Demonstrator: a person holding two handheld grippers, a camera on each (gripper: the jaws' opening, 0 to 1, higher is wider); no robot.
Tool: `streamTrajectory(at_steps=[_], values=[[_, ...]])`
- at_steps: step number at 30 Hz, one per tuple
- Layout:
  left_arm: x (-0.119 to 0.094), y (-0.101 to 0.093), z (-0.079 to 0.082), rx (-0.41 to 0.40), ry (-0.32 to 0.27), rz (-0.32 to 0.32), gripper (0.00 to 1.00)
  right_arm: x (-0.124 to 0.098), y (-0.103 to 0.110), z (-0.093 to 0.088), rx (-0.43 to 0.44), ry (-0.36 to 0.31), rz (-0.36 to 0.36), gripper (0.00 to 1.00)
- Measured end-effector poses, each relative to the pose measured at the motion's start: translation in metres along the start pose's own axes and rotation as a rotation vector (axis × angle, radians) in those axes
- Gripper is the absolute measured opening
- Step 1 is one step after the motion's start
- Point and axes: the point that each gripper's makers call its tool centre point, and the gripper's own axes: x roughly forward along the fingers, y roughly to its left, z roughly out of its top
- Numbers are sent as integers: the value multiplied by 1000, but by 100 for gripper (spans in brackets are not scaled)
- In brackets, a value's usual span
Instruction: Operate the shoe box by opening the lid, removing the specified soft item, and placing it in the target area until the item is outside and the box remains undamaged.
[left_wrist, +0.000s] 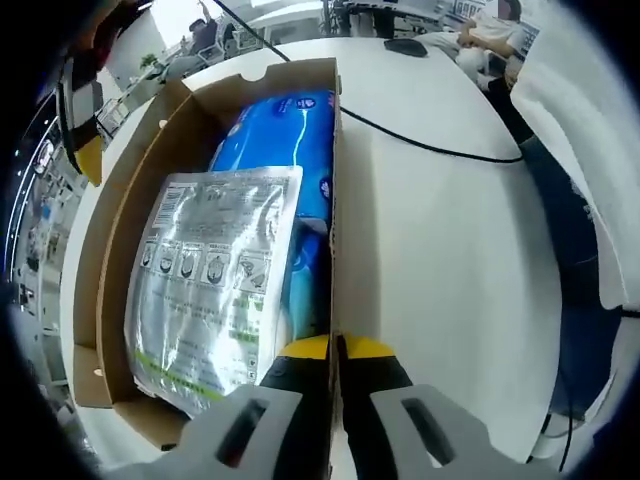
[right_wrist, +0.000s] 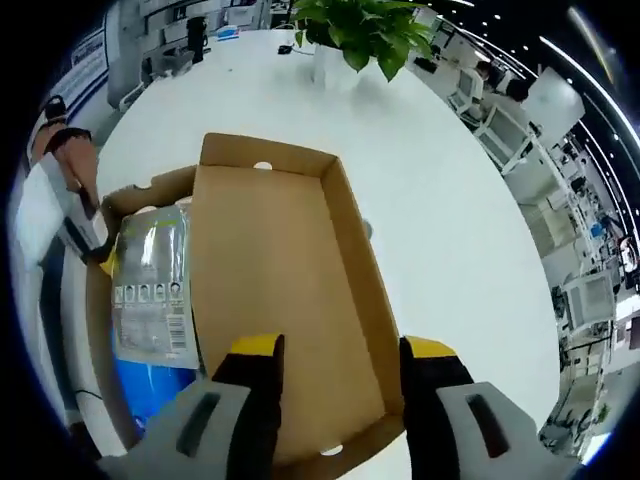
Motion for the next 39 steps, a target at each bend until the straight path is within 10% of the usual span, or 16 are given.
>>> streamTrajectory(at_steps=[39], values=[[0,-2,-3,28,36,61,3,-119,101,-27,107,-190,-162,58]])
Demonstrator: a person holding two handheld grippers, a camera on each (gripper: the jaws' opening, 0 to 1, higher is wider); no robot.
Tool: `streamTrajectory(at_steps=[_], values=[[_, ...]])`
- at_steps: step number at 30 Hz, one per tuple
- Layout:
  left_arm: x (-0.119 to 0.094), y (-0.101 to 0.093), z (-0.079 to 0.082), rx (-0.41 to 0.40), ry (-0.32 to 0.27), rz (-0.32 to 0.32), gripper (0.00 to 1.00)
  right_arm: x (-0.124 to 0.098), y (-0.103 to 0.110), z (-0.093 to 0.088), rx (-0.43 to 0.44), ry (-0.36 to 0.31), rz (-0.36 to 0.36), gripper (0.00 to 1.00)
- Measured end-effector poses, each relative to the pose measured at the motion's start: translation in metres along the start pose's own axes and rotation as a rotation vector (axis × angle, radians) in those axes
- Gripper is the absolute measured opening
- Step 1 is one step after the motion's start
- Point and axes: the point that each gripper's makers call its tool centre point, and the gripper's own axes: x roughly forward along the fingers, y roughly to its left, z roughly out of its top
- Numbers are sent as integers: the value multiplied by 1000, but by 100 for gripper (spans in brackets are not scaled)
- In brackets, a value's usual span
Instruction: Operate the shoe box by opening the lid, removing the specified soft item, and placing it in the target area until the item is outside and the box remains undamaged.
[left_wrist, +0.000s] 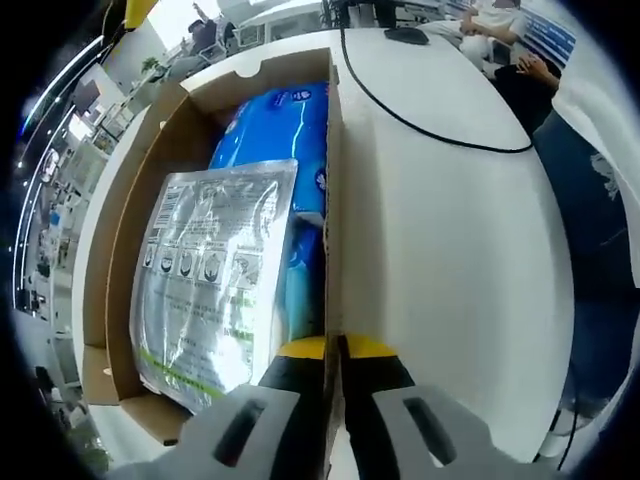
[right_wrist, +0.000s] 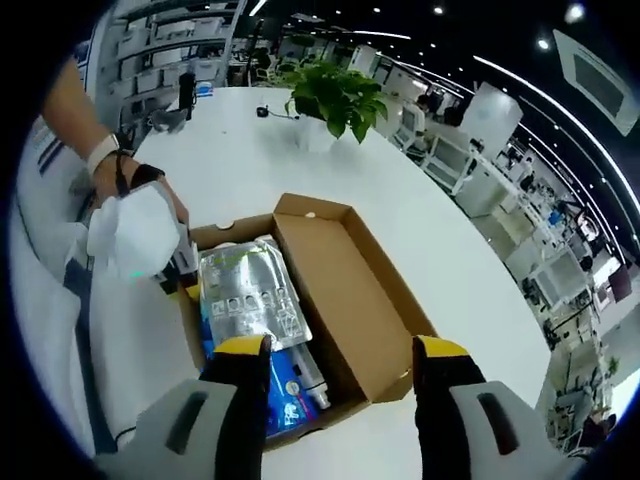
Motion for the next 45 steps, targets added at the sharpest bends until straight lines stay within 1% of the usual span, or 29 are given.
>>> streamTrajectory(at_steps=[4,7,9,10,11,15,17,20,22,23,24,27,30,33,37,38,40,41,43,45], values=[[0,1,-1,0,12,4,3,-5,8,-6,51,-14,15,58],[0,1,-2,-4,16,7,3,-6,15,-16,35,-9,15,58],[0,1,-2,-4,18,10,3,-6,19,-21,40,-11,22,58],[0,1,-2,-3,17,11,3,-6,21,-24,32,-10,22,58],[0,1,-2,-11,15,13,3,-6,23,-28,6,-8,18,58],[1,1,-3,-5,19,20,3,-5,30,-33,10,-25,26,59],[1,1,-3,-5,20,24,4,0,36,-38,-15,-20,30,59],[1,1,-3,-6,27,23,4,3,41,-39,-38,-24,32,59],[1,1,-3,-4,34,20,3,4,46,-38,-80,-27,32,59],[1,1,-3,-3,36,20,3,7,48,-38,-123,-22,29,59],[2,1,-3,-2,36,20,3,9,50,-39,-138,-18,29,60],[2,1,-2,7,31,22,3,17,58,-43,-159,2,35,62],[2,1,-2,16,28,20,3,26,66,-41,-193,0,31,62],[2,1,-2,22,20,19,3,31,71,-43,-185,30,31,65],[2,2,-2,25,10,13,3,41,76,-41,-210,23,29,65],[2,2,-2,28,7,13,3,46,76,-41,-219,19,24,66],[1,2,-1,27,-1,13,3,52,77,-50,-213,79,34,67],[1,2,-1,27,-4,12,3,54,76,-49,-211,88,27,66],[1,2,-2,29,-5,12,3,55,77,-43,-214,68,27,67],[1,1,-2,33,-10,11,3,57,79,-39,-220,71,27,67]])
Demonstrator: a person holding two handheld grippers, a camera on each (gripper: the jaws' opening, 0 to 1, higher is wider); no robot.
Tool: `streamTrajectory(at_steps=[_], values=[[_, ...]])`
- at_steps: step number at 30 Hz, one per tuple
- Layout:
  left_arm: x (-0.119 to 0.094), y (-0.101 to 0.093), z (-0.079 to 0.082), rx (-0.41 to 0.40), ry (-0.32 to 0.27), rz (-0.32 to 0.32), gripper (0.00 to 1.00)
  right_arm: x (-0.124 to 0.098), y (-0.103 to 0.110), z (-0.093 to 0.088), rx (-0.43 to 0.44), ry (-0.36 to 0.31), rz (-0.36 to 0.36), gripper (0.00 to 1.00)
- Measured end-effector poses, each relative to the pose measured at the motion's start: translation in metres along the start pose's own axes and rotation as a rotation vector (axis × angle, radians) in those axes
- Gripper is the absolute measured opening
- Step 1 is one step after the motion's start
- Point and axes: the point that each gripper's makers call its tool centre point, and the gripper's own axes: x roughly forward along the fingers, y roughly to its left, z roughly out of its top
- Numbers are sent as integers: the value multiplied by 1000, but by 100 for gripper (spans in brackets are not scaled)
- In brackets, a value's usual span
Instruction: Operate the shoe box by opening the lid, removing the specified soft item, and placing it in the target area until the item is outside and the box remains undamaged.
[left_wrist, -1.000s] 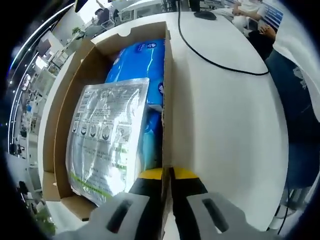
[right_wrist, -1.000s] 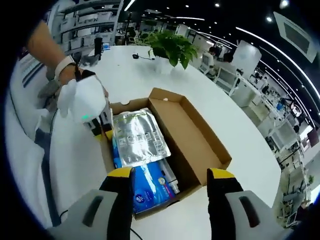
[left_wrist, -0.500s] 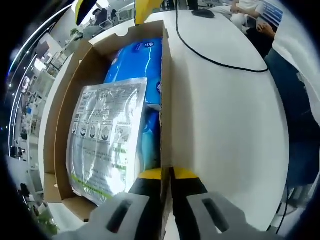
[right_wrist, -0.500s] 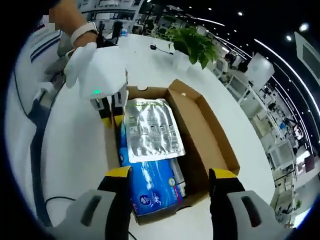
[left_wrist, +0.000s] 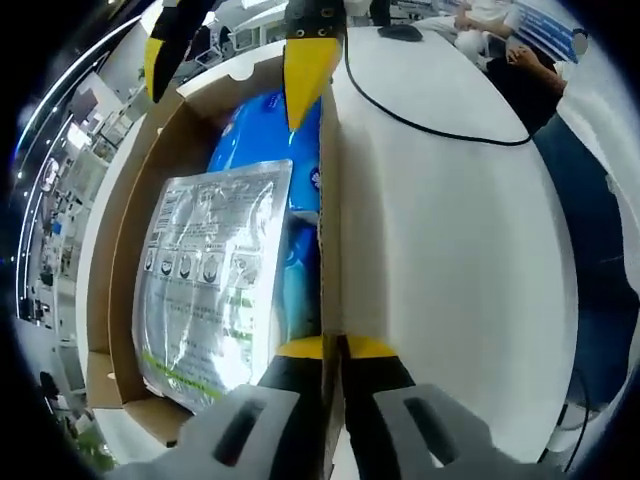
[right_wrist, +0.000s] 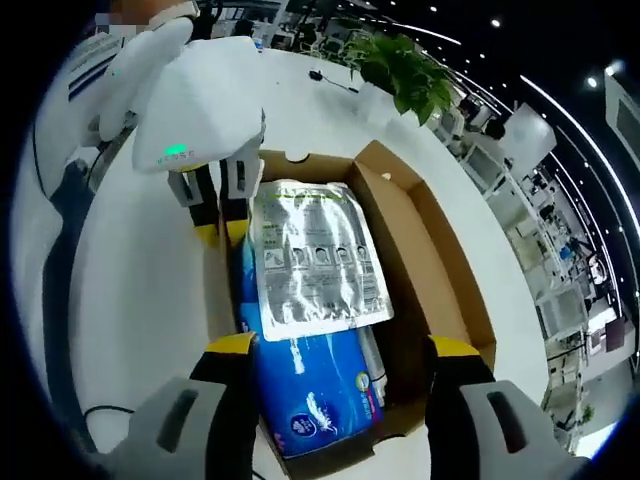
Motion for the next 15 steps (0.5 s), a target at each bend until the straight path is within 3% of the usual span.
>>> streamTrajectory(at_steps=[15], values=[[-1,0,-2,-4,-23,-2,3,27,5,18,-88,37,42,70]])
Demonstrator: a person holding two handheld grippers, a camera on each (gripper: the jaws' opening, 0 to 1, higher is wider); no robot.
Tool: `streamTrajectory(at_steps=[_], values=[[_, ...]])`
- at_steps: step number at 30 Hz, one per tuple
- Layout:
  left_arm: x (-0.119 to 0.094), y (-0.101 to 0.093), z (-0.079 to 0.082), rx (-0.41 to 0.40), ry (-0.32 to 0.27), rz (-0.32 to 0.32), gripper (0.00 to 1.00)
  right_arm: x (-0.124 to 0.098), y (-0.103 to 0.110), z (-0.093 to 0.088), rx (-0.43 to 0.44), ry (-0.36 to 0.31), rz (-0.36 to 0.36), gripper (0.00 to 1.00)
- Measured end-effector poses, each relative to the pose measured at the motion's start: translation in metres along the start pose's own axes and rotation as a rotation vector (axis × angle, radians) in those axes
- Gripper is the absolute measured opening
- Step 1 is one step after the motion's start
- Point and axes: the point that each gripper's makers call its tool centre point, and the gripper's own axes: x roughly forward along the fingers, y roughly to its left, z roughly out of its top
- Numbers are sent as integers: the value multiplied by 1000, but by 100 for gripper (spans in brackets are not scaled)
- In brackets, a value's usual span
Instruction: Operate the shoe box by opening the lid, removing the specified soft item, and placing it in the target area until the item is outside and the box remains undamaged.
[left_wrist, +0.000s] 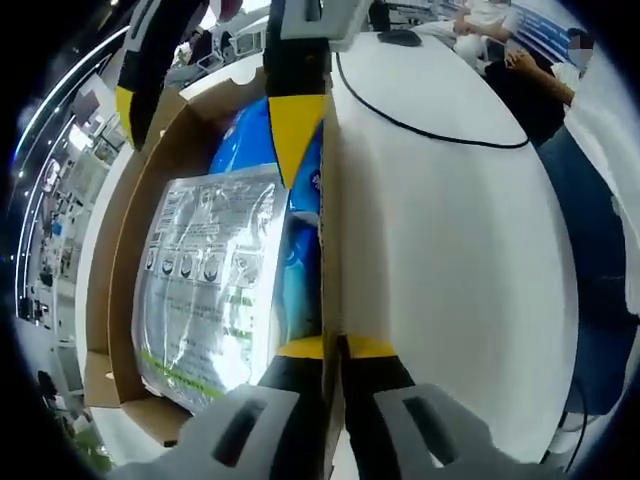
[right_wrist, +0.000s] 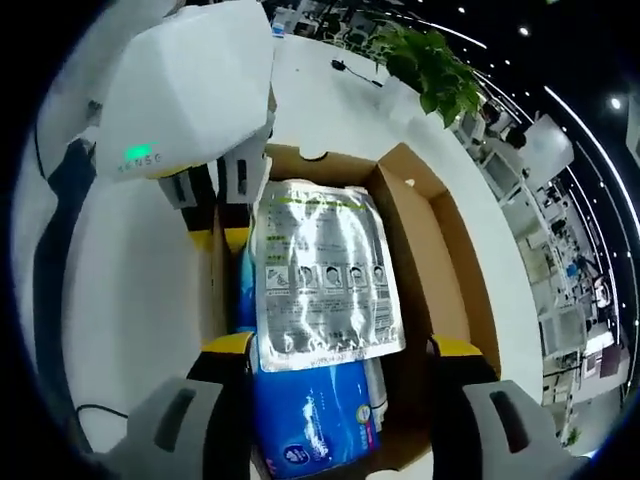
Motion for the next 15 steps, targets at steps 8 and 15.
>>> streamTrajectory(at_steps=[8,15], values=[[1,-1,0,2,-1,2,3,7,5,5,-42,-3,29,70],[1,-1,0,2,2,1,3,14,11,9,-51,-17,48,67]])
